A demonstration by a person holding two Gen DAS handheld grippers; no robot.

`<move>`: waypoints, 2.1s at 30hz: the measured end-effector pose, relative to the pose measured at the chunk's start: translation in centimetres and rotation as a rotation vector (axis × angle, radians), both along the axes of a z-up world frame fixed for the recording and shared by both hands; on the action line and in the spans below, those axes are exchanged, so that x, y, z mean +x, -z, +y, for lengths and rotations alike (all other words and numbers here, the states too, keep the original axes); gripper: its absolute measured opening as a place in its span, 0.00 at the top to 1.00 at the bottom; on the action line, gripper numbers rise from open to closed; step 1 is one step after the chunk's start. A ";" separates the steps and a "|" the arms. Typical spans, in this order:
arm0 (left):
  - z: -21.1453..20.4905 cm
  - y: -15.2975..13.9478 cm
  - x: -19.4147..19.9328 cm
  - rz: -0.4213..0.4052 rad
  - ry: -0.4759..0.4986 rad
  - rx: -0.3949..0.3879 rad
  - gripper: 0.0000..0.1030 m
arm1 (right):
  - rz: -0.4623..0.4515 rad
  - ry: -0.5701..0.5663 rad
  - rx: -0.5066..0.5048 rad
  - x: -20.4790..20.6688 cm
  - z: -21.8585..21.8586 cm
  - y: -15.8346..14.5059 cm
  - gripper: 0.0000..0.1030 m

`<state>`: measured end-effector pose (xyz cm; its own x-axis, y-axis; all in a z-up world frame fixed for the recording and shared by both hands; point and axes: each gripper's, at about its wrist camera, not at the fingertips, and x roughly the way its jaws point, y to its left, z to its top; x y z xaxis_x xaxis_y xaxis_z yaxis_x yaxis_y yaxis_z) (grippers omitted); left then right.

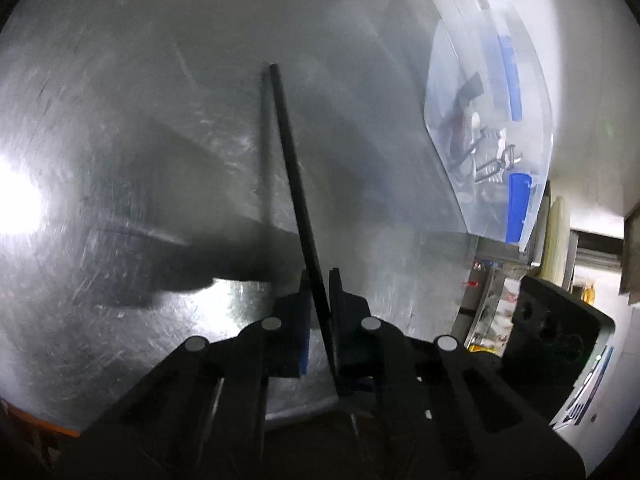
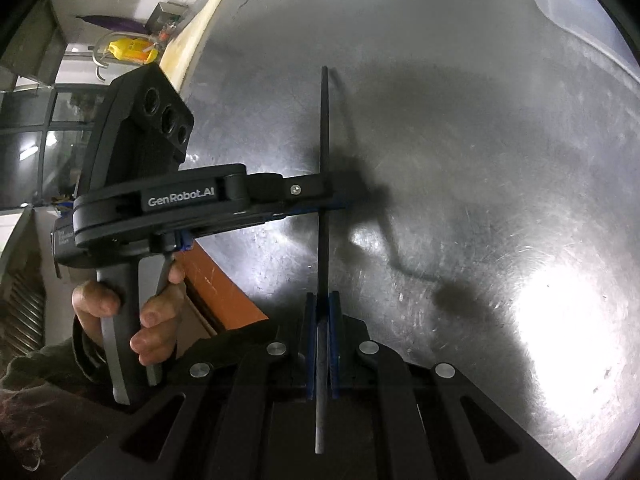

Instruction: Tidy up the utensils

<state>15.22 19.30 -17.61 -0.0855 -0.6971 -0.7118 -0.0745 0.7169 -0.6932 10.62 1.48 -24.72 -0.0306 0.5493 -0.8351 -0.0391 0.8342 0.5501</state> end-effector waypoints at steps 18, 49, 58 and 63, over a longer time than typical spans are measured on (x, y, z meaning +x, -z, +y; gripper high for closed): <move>-18.7 -23.9 9.9 -0.644 0.274 -0.137 0.95 | -0.532 0.160 -0.166 6.6 -12.3 -21.2 0.93; -32.3 -17.1 18.1 -0.667 0.406 0.425 0.44 | -0.446 0.517 -0.448 7.2 -25.9 -15.7 0.57; -25.3 -28.7 2.5 -1.224 0.172 0.389 0.14 | -0.762 0.520 -0.669 -2.6 -18.7 -22.0 0.21; -21.9 -27.8 -2.0 -1.273 0.060 0.512 0.07 | -0.776 0.638 -0.766 -5.5 -17.7 -21.1 0.11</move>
<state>13.26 -2.56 10.24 0.7936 -0.3535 -0.4952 0.4477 0.8904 0.0819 5.07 -16.23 -3.57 0.7005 -0.3454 -0.6245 0.3914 0.9177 -0.0685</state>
